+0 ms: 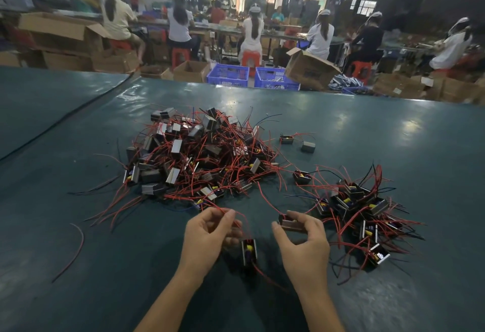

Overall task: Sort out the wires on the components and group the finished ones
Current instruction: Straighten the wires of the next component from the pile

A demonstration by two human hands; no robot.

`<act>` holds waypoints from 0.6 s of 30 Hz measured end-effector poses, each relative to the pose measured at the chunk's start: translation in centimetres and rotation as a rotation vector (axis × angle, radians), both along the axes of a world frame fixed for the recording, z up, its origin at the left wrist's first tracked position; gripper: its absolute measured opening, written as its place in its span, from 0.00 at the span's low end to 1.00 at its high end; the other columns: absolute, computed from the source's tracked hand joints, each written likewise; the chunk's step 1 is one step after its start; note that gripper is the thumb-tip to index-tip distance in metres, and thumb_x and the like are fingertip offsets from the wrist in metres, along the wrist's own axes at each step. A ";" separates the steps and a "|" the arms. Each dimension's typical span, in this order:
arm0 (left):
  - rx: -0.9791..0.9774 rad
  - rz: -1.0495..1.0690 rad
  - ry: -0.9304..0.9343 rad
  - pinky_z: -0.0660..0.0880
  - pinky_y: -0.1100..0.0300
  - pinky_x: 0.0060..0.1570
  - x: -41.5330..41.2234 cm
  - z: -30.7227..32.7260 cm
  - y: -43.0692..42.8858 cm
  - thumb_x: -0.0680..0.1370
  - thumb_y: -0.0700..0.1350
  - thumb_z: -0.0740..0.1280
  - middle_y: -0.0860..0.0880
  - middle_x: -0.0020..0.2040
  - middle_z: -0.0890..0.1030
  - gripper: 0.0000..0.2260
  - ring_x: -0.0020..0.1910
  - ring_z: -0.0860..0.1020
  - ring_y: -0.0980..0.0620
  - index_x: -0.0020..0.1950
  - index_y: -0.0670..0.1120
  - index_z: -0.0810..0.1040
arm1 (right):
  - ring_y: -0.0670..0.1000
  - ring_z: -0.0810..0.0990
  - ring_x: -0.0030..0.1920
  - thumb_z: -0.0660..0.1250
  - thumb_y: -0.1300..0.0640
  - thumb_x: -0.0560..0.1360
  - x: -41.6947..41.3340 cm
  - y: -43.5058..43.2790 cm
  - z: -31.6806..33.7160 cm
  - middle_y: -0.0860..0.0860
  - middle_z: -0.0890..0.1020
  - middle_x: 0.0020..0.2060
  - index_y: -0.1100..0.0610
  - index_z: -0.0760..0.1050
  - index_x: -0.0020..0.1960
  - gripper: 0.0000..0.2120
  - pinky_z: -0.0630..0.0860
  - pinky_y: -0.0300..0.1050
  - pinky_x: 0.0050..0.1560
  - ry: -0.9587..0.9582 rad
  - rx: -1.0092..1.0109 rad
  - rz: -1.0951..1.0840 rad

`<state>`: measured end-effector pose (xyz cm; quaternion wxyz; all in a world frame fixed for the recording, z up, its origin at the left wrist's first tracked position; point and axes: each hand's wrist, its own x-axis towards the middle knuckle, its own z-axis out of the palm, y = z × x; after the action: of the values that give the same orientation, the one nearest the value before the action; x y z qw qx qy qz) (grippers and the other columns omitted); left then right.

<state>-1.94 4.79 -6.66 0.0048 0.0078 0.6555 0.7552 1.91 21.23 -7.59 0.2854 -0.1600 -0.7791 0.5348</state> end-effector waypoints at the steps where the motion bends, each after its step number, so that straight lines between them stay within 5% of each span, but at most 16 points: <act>1: -0.054 0.029 0.072 0.80 0.59 0.32 -0.2 -0.3 -0.2 0.78 0.41 0.68 0.43 0.39 0.85 0.05 0.34 0.84 0.47 0.44 0.42 0.81 | 0.47 0.77 0.54 0.77 0.58 0.69 0.0 0.0 -0.1 0.42 0.77 0.49 0.49 0.78 0.51 0.13 0.74 0.44 0.58 -0.024 0.044 0.005; 6: -0.363 0.112 0.328 0.81 0.60 0.41 -1.2 -1.6 -0.8 0.80 0.41 0.64 0.56 0.43 0.84 0.07 0.42 0.83 0.57 0.48 0.51 0.79 | 0.44 0.71 0.57 0.76 0.53 0.70 0.2 0.2 -0.7 0.38 0.74 0.52 0.50 0.77 0.59 0.18 0.63 0.30 0.53 -0.139 0.247 0.027; 10: -0.442 0.122 0.285 0.80 0.55 0.39 -1.5 -1.9 -1.1 0.81 0.46 0.62 0.48 0.37 0.81 0.07 0.37 0.80 0.51 0.45 0.49 0.77 | 0.44 0.70 0.60 0.71 0.49 0.74 0.3 0.1 -0.6 0.42 0.75 0.57 0.54 0.75 0.65 0.21 0.66 0.40 0.62 -0.196 0.294 0.035; 13: -0.541 0.088 0.319 0.74 0.65 0.31 -1.4 -1.7 -1.3 0.78 0.52 0.67 0.50 0.32 0.78 0.09 0.31 0.77 0.55 0.40 0.50 0.76 | 0.49 0.72 0.63 0.68 0.48 0.77 0.5 0.0 -0.4 0.47 0.78 0.60 0.55 0.75 0.66 0.21 0.68 0.45 0.65 -0.249 0.327 -0.005; 18: -0.780 -0.045 0.382 0.76 0.59 0.44 -0.8 -2.1 -0.9 0.73 0.53 0.73 0.58 0.39 0.80 0.07 0.42 0.77 0.59 0.43 0.52 0.78 | 0.50 0.77 0.56 0.66 0.46 0.77 1.0 0.4 0.5 0.45 0.82 0.55 0.50 0.70 0.70 0.23 0.73 0.50 0.58 -0.320 0.360 -0.123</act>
<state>-2.78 3.89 -8.73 -0.0975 0.1591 0.8805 0.4358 2.88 21.58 -7.07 0.2145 -0.2364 -0.8858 0.3369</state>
